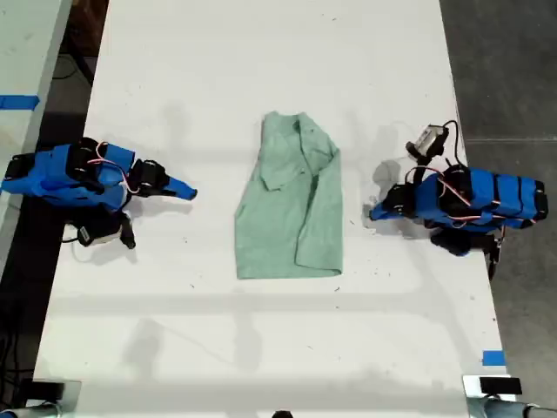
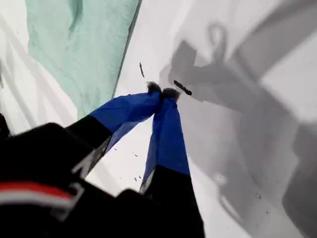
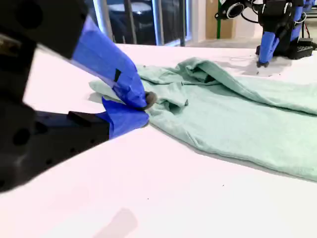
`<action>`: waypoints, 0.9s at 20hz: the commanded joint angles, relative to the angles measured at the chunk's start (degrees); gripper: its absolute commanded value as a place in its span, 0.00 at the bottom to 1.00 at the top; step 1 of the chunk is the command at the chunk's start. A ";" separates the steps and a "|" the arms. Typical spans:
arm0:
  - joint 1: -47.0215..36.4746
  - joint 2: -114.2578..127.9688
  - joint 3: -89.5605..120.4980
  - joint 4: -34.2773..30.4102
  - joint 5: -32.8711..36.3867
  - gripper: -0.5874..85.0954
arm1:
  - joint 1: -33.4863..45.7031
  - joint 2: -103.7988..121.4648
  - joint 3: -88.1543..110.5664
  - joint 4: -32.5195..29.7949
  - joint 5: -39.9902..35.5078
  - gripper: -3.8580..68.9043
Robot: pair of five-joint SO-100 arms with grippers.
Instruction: Fold t shirt
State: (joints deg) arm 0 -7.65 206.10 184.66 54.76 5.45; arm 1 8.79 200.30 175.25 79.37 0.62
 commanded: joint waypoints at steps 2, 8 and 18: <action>0.18 0.18 0.53 -1.41 -0.70 0.01 | 0.79 0.44 1.41 -0.18 -0.62 0.06; 0.70 0.18 0.26 -0.79 -0.44 0.01 | 3.25 0.44 1.76 -0.79 -4.75 0.06; 2.72 -13.10 -14.24 2.20 -1.32 0.01 | 2.11 0.44 1.76 -0.79 -3.60 0.06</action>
State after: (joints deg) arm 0 -4.48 202.94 178.59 56.51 5.19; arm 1 11.51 200.30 175.25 79.37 -3.43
